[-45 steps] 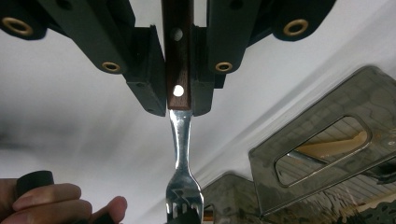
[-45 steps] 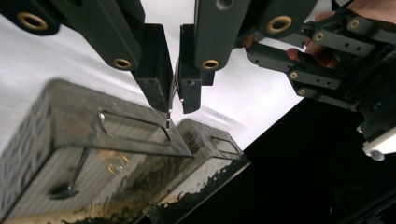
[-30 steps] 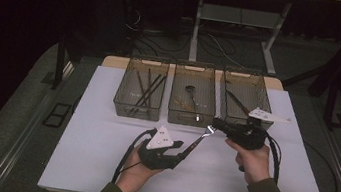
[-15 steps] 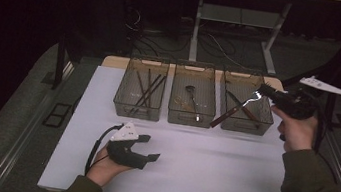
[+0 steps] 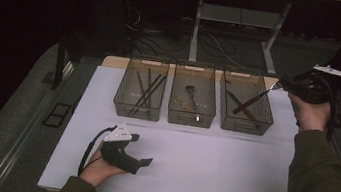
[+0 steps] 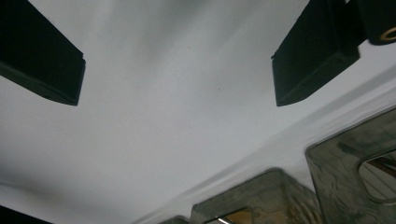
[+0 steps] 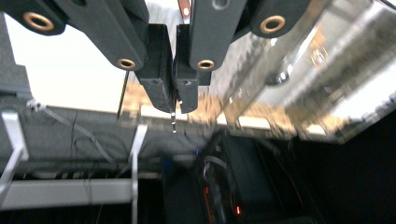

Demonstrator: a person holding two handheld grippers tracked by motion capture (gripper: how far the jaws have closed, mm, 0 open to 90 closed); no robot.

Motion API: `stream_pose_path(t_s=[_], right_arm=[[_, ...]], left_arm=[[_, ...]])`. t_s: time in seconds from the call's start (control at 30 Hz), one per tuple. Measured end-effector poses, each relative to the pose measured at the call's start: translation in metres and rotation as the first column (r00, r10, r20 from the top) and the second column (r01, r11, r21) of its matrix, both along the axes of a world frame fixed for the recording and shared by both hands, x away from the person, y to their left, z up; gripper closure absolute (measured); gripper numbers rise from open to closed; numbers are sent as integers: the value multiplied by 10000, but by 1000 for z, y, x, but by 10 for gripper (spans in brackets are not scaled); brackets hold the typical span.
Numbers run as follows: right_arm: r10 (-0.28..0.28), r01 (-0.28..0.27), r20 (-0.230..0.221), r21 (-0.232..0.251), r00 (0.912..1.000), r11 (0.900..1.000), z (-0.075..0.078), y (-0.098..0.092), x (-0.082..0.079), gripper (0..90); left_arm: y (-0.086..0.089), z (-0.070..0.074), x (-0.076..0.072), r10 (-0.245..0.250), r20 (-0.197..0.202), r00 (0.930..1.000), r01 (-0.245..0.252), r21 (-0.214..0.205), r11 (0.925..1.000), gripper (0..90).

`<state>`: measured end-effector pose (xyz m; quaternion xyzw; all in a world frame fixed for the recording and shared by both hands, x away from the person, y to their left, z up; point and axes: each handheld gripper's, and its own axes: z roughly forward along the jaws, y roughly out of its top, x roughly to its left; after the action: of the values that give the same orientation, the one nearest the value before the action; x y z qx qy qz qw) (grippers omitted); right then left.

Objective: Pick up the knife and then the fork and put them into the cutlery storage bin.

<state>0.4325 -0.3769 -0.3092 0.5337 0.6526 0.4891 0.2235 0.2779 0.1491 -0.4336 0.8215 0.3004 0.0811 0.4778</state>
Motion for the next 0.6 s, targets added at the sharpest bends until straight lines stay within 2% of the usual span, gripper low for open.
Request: stream_pose_path(t_s=[0.07, 0.1, 0.23, 0.27, 0.3, 0.33, 0.4, 0.47, 0.5, 0.6], right_arm=[[144, -159, -379, -395, 9992, 9991, -10, 5, 9, 867], [217, -242, -570, -440, 9981, 9987, -15, 8, 12, 867], [567, -586, -1176, -123, 9914, 9982, -34, 16, 27, 859], [635, -673, -1255, -266, 9901, 9974, -38, 19, 31, 840], [603, -663, -1264, -437, 9901, 9968, -41, 21, 34, 690], [321, -416, -1253, -739, 9916, 9964, -43, 23, 36, 562], [-304, 151, -1171, -1292, 9927, 9915, -46, 25, 38, 436], [-638, 520, -829, -1370, 9945, 9892, -47, 24, 35, 385], [-697, 583, -798, -1377, 9944, 9888, -47, 23, 34, 356], [-576, 486, -583, -1467, 9966, 9880, -44, 21, 28, 326]], left_arm=[[-2, -1, 0, -82, -42, 10000, 82, 6, 10000, 0], [-2, -1, 0, -127, -45, 9999, 127, 50, 9999, 0], [-3, -1, -1, -175, -59, 9998, 175, 30, 9998, 0], [-3, -1, -1, -202, -58, 9998, 202, 27, 9998, 0], [-3, -1, -1, -205, -58, 9998, 205, 26, 9998, 0], [-4, -1, -1, -228, -45, 9997, 228, 67, 9997, 0], [-4, -1, -1, -278, -32, 9996, 278, 99, 9996, 0], [-4, 0, -1, -302, -11, 9995, 302, 95, 9995, 0], [-4, 0, -1, -295, -12, 9996, 295, 93, 9995, 0], [-4, 0, -1, -311, -3, 9995, 311, 108, 9995, 0]])
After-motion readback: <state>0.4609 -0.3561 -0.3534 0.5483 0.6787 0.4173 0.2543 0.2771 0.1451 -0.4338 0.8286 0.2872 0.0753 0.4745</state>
